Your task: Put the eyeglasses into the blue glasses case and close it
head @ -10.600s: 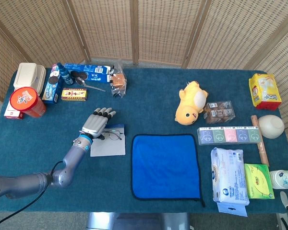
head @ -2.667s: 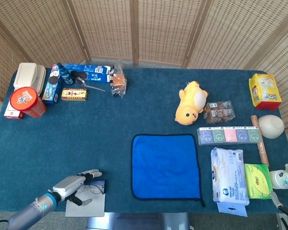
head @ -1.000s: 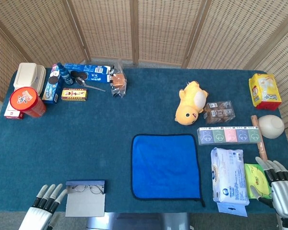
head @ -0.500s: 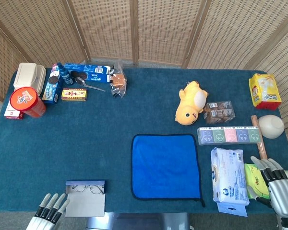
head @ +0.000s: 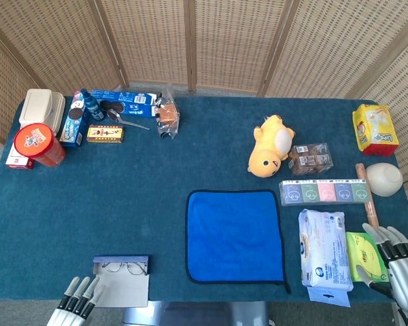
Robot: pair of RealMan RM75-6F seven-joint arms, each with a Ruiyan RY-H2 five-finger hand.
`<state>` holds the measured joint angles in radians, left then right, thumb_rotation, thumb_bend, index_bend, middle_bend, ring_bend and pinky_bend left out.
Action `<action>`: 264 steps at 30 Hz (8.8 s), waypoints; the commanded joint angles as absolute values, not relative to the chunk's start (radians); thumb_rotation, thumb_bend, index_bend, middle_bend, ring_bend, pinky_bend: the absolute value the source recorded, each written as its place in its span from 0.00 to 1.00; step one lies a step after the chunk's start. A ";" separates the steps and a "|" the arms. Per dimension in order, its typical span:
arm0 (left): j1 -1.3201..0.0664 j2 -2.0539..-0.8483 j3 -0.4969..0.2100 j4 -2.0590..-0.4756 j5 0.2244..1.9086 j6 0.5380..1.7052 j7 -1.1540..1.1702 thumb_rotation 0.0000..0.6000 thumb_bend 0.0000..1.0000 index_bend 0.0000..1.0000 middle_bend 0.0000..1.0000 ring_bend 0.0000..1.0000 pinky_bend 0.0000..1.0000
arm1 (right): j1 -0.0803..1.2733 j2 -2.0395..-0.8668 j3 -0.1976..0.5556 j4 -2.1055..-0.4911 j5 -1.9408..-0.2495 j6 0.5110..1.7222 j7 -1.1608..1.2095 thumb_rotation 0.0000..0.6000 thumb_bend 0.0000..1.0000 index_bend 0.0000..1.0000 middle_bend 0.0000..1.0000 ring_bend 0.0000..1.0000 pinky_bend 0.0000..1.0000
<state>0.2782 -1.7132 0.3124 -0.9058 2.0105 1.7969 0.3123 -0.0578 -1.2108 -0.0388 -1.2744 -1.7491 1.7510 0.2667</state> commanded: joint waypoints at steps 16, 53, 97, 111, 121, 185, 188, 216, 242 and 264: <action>0.262 -1.683 0.308 -0.904 2.008 1.799 0.321 1.00 0.35 0.00 0.00 0.00 0.00 | -0.066 -1.208 -0.042 -1.237 -1.748 1.784 0.326 0.95 0.29 0.08 0.21 0.17 0.16; 0.265 -1.733 0.293 -0.937 2.017 1.695 0.637 1.00 0.36 0.00 0.00 0.00 0.00 | -0.094 -1.211 -0.036 -1.170 -1.737 1.862 0.452 0.95 0.29 0.07 0.21 0.18 0.16; 0.183 -1.710 0.223 -1.178 1.955 1.661 0.538 1.00 0.31 0.02 0.00 0.00 0.00 | -0.150 -1.228 -0.039 -1.129 -1.710 1.906 0.501 0.95 0.28 0.07 0.21 0.18 0.18; 0.130 -1.700 0.158 -1.390 1.814 1.535 0.460 1.00 0.31 0.17 0.00 0.00 0.00 | -0.167 -1.228 -0.036 -1.117 -1.697 1.909 0.524 0.94 0.29 0.07 0.21 0.18 0.18; 0.108 -1.658 0.149 -1.518 1.749 1.479 0.469 1.00 0.31 0.42 0.03 0.00 0.01 | -0.176 -1.230 -0.034 -1.106 -1.689 1.909 0.541 0.95 0.28 0.07 0.21 0.18 0.19; -0.042 -1.736 -0.060 -1.527 1.559 1.422 0.497 1.00 0.37 0.13 0.00 0.00 0.03 | -0.203 -1.229 -0.014 -1.073 -1.666 1.923 0.605 0.95 0.28 0.07 0.21 0.18 0.21; -0.060 -1.741 -0.082 -1.521 1.528 1.406 0.520 1.00 0.37 0.12 0.00 0.00 0.02 | -0.206 -1.228 -0.014 -1.071 -1.666 1.926 0.611 0.95 0.28 0.07 0.21 0.18 0.21; -0.156 -1.697 -0.154 -1.619 1.348 1.350 0.632 1.00 0.37 0.04 0.00 0.00 0.03 | -0.202 -1.215 -0.016 -1.115 -1.685 1.924 0.565 0.94 0.28 0.07 0.21 0.18 0.21; -0.170 -1.329 0.071 -1.983 1.457 1.244 0.539 0.50 0.30 0.00 0.00 0.00 0.02 | -0.171 -1.129 -0.059 -1.217 -1.722 1.816 0.330 0.95 0.28 0.08 0.21 0.18 0.20; -0.282 -1.365 0.067 -1.915 1.293 1.122 0.764 0.49 0.29 0.00 0.00 0.00 0.00 | -0.190 -1.117 -0.060 -1.251 -1.709 1.825 0.295 0.95 0.28 0.07 0.21 0.18 0.18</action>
<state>-0.2705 -1.3514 0.0721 -1.9326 1.3074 1.1103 0.7059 -0.1891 -1.1158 -0.0606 -1.2524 -1.7094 1.8231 0.2930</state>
